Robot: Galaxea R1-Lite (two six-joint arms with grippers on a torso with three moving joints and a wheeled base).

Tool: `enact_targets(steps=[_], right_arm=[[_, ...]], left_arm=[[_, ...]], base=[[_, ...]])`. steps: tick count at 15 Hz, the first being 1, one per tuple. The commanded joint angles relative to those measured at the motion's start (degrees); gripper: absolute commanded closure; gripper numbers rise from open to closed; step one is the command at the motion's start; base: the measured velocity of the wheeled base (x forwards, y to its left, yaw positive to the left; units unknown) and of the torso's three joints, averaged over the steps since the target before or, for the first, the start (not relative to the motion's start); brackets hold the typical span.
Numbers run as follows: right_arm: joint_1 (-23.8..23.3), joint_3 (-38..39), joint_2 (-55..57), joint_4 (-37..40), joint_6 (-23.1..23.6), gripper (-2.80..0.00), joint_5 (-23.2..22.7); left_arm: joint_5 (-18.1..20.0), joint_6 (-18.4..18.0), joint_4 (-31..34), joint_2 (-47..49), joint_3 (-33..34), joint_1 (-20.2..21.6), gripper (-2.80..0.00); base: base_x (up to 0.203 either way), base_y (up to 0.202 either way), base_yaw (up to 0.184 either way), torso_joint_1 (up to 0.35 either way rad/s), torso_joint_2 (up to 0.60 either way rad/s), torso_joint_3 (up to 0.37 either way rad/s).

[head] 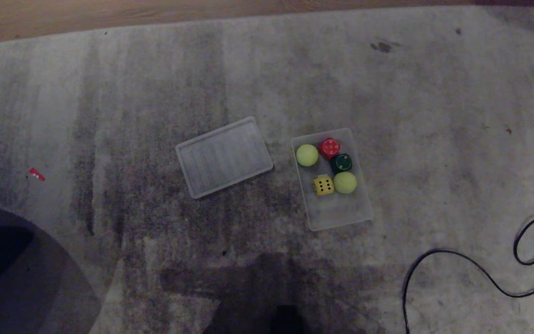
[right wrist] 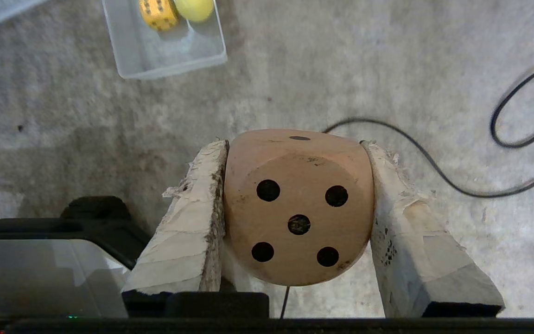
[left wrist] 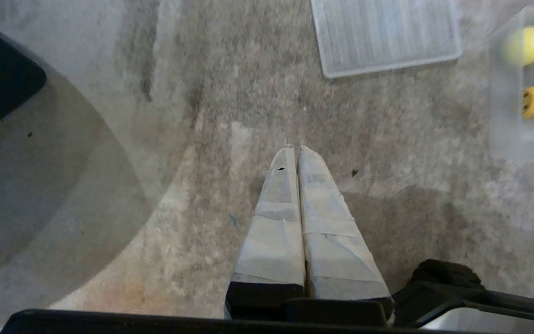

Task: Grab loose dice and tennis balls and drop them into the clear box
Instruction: Put the toys in the box

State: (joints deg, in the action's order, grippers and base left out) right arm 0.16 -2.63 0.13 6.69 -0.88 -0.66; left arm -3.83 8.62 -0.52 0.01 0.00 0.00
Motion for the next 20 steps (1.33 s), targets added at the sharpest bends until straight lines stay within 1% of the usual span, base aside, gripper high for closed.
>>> enact_targets(steps=[1, 11, 13, 14, 17, 18, 20], right_arm=[[0.02, 0.0, -0.05, 0.07, 0.0, 0.0, -0.04], [0.02, 0.0, -0.05, 0.07, 0.0, 0.0, -0.04], [0.02, 0.0, -0.05, 0.07, -0.32, 0.0, 0.04], [0.1, -0.02, -0.05, 0.1, -1.67, 0.0, 0.24], [0.11, -0.36, 1.3, 0.25, -1.93, 0.0, 0.66], [0.11, -0.69, 1.71, 0.05, -1.9, 0.0, 0.55], [0.0, -5.84, 2.62, 0.55, -2.93, 0.0, -0.17]], left_arm=[[-0.04, 0.08, -0.01, 0.05, 0.0, 0.0, 0.0], [-0.04, 0.07, -0.01, 0.07, 0.0, 0.0, 0.0], [-0.03, -0.01, -0.01, 0.0, 0.0, 0.0, 0.0], [-0.04, -0.01, -0.01, -0.01, 0.0, 0.0, 0.0], [-0.04, -0.01, -0.01, 0.07, 0.0, 0.0, 0.0], [-0.04, -0.01, -0.01, 0.06, 0.0, 0.0, 0.0], [-0.02, -0.01, -0.01, 0.0, 0.0, 0.0, 0.0]], base=[[0.0, 0.0, 0.0, 0.002, 0.0, -0.192], [0.0, 0.0, 0.0, 0.001, 0.0, -0.197], [0.0, 0.0, 0.0, 0.004, 0.0, -0.081], [0.0, 0.0, 0.0, 0.003, 0.0, -0.037], [0.0, 0.0, 0.0, 0.001, 0.0, -0.009], [0.0, 0.0, 0.0, 0.0, 0.0, 0.0], [0.0, 0.0, 0.0, 0.0, 0.0, 0.0]])
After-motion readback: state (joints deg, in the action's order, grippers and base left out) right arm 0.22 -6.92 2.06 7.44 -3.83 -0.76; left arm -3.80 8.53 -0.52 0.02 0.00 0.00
